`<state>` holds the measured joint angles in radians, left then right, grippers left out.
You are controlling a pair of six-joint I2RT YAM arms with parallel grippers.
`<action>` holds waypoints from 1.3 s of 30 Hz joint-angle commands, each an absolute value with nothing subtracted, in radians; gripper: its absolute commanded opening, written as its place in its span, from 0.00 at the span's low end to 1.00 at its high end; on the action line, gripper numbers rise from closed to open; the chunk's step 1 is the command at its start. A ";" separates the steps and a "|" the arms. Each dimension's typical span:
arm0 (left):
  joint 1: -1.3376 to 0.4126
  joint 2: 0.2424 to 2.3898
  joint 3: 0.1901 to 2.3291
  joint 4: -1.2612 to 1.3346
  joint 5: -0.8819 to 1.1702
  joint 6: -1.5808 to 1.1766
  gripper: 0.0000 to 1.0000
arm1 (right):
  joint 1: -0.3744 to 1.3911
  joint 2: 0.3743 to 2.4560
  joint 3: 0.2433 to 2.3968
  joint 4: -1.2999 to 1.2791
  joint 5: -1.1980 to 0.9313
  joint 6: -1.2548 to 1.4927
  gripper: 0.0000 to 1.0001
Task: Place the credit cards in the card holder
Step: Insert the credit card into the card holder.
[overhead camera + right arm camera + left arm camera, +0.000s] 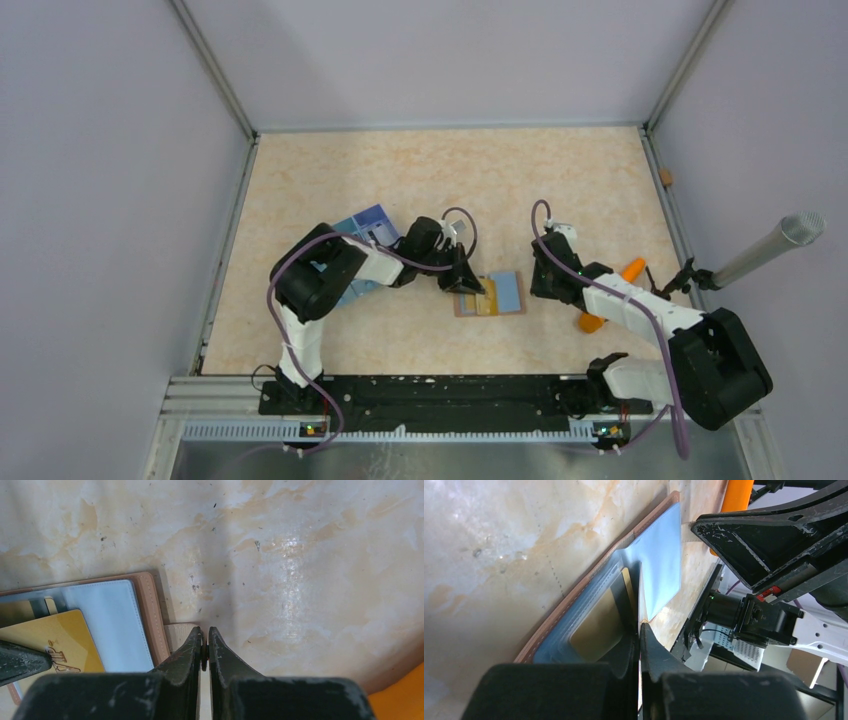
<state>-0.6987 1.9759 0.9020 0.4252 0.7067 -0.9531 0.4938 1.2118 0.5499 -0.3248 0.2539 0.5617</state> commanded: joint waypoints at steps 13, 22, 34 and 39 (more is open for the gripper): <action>-0.663 2.003 0.992 0.290 0.639 -0.760 0.00 | 0.483 1.212 0.564 -0.319 0.248 0.572 0.00; -0.655 2.018 0.987 0.314 0.671 -0.784 0.00 | 0.483 1.221 0.566 -0.313 0.244 0.574 0.00; -0.665 2.016 0.904 0.411 0.691 -0.852 0.00 | 0.483 1.224 0.564 -0.309 0.240 0.575 0.00; -0.682 2.027 0.871 0.502 0.700 -0.923 0.00 | 0.483 1.223 0.563 -0.313 0.236 0.576 0.00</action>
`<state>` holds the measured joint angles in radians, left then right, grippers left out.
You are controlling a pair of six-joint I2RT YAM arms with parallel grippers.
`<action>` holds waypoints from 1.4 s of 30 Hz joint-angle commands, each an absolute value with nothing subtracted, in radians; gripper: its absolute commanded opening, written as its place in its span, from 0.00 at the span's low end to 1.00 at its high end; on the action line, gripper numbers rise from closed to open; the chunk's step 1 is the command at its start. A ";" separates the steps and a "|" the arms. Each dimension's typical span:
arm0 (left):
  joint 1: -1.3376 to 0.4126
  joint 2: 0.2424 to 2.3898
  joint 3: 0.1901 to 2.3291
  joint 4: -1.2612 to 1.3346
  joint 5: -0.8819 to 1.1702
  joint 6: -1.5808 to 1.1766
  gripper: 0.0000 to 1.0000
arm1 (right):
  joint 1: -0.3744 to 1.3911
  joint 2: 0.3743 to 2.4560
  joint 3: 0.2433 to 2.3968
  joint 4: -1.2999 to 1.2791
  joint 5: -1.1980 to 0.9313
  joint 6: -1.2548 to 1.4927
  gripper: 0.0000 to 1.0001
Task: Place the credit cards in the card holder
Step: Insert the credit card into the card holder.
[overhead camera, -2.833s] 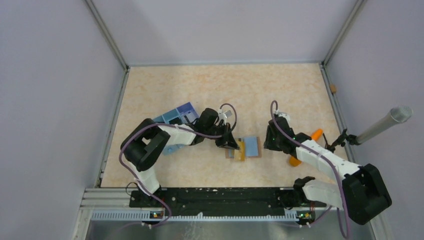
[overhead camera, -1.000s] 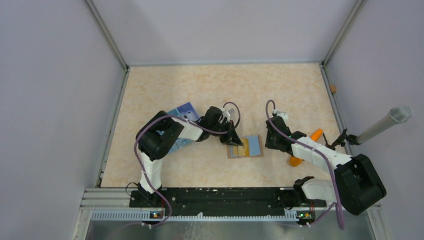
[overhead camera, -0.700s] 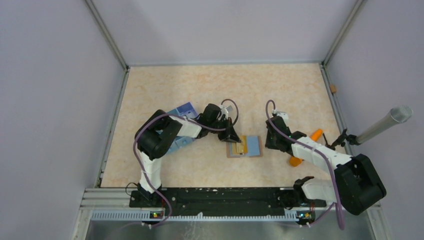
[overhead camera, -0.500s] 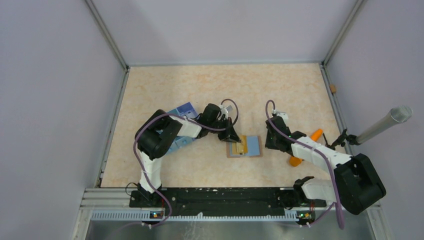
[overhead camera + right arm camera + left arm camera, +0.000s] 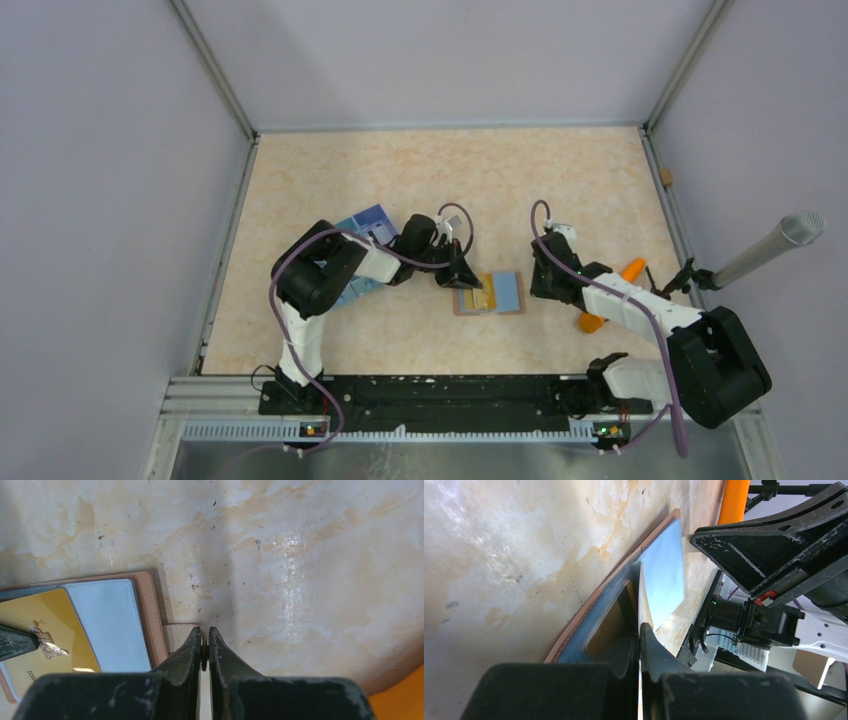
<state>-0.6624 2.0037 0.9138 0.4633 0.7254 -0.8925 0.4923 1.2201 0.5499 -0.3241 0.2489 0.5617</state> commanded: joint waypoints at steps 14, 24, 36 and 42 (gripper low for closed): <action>-0.709 2.043 0.845 0.563 0.663 -0.962 0.00 | 0.483 1.193 0.557 -0.332 0.241 0.579 0.00; -0.711 2.011 0.759 0.632 0.586 -1.059 0.00 | 0.484 1.177 0.554 -0.350 0.262 0.593 0.00; -0.721 2.040 0.773 0.653 0.625 -1.064 0.00 | 0.484 1.178 0.559 -0.354 0.265 0.596 0.00; -0.727 2.066 0.802 0.655 0.639 -1.067 0.00 | 0.483 1.181 0.561 -0.351 0.263 0.598 0.00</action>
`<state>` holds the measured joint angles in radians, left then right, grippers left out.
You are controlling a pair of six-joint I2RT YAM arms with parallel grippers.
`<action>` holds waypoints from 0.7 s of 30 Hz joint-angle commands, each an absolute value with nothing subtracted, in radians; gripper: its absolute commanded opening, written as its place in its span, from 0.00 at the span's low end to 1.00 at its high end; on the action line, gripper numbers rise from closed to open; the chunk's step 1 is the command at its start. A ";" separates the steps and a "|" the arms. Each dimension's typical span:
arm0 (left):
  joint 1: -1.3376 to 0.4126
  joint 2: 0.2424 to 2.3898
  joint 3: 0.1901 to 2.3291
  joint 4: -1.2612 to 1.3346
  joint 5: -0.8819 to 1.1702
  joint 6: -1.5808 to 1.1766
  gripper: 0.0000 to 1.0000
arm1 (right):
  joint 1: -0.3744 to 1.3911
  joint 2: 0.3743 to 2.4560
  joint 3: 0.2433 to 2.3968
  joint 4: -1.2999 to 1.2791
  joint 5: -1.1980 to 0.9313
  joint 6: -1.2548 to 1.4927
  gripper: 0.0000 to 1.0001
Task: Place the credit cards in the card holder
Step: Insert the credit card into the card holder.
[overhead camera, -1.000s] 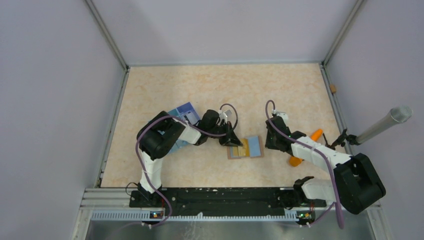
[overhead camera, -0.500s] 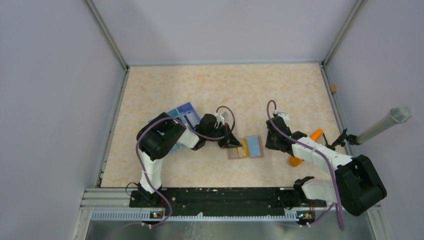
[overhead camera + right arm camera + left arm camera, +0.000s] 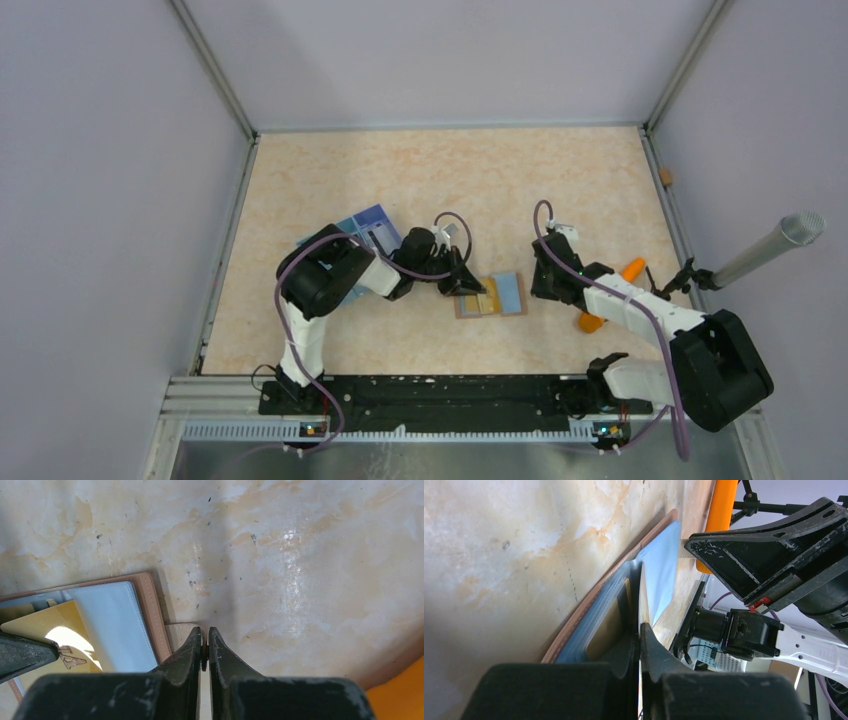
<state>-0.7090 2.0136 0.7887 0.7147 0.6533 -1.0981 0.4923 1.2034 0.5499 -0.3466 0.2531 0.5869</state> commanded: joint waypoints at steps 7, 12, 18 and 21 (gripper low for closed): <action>-0.738 2.095 0.829 0.690 0.636 -1.078 0.00 | 0.483 1.182 0.561 -0.347 0.255 0.598 0.00; -0.748 2.111 0.862 0.721 0.623 -1.086 0.00 | 0.483 1.179 0.561 -0.341 0.244 0.598 0.00; -0.754 2.081 0.893 0.624 0.571 -1.049 0.13 | 0.483 1.180 0.565 -0.346 0.252 0.595 0.00; -0.754 2.047 0.904 0.534 0.540 -1.007 0.27 | 0.484 1.175 0.567 -0.356 0.267 0.596 0.00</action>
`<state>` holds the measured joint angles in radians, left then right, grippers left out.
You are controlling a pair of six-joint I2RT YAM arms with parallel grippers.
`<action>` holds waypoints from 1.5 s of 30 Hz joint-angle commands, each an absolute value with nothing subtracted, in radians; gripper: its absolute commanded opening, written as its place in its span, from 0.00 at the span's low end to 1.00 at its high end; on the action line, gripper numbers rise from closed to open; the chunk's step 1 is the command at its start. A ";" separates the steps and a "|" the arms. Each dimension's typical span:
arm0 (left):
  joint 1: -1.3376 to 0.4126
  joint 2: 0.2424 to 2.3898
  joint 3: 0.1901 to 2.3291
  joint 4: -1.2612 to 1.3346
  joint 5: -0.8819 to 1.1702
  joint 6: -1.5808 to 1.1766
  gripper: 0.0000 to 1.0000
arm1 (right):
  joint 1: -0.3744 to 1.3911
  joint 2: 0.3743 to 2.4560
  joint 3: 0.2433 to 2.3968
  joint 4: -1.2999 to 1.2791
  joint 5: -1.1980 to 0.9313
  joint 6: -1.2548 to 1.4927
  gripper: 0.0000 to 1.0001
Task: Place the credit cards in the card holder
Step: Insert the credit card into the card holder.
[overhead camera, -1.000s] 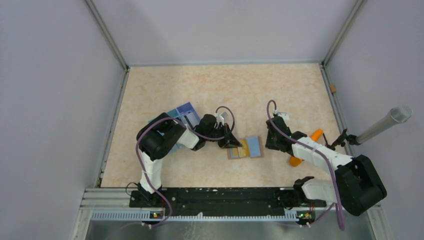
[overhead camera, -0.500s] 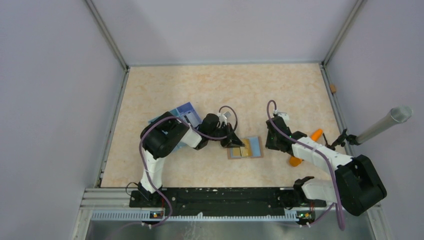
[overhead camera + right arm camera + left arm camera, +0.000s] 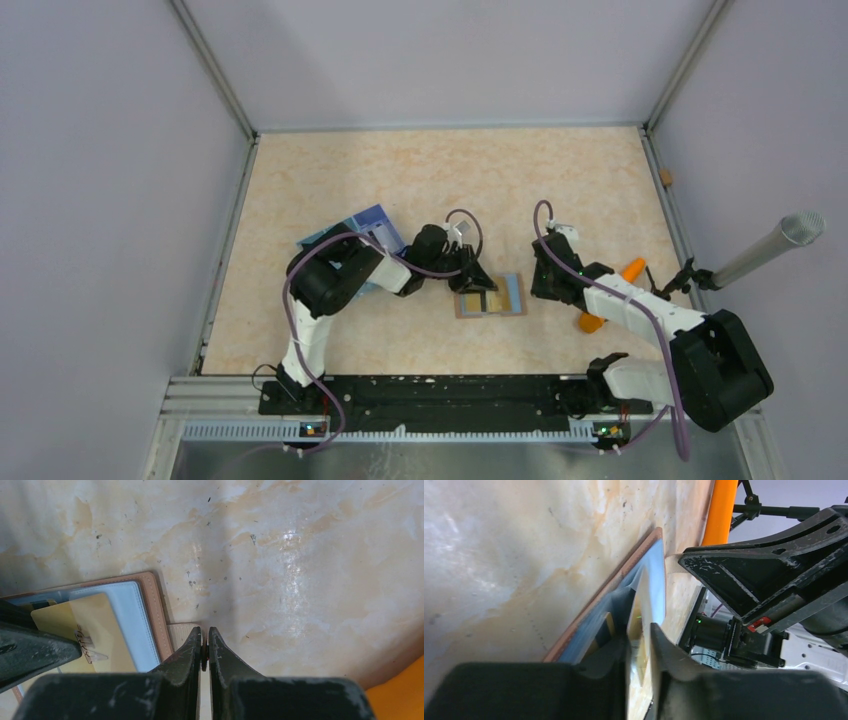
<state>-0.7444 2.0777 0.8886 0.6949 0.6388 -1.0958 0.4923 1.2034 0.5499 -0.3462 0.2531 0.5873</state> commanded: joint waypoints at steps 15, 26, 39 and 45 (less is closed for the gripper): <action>-0.757 1.887 1.020 0.077 0.384 -0.794 0.66 | 0.483 1.155 0.580 -0.406 0.342 0.603 0.00; -0.808 1.793 1.008 -0.018 0.333 -0.814 0.69 | 0.483 1.156 0.581 -0.401 0.334 0.602 0.00; -0.830 1.880 0.949 0.180 0.435 -0.946 0.69 | 0.483 1.145 0.577 -0.396 0.313 0.607 0.00; -0.840 1.939 0.959 0.281 0.475 -0.986 0.69 | 0.484 1.129 0.582 -0.396 0.290 0.610 0.00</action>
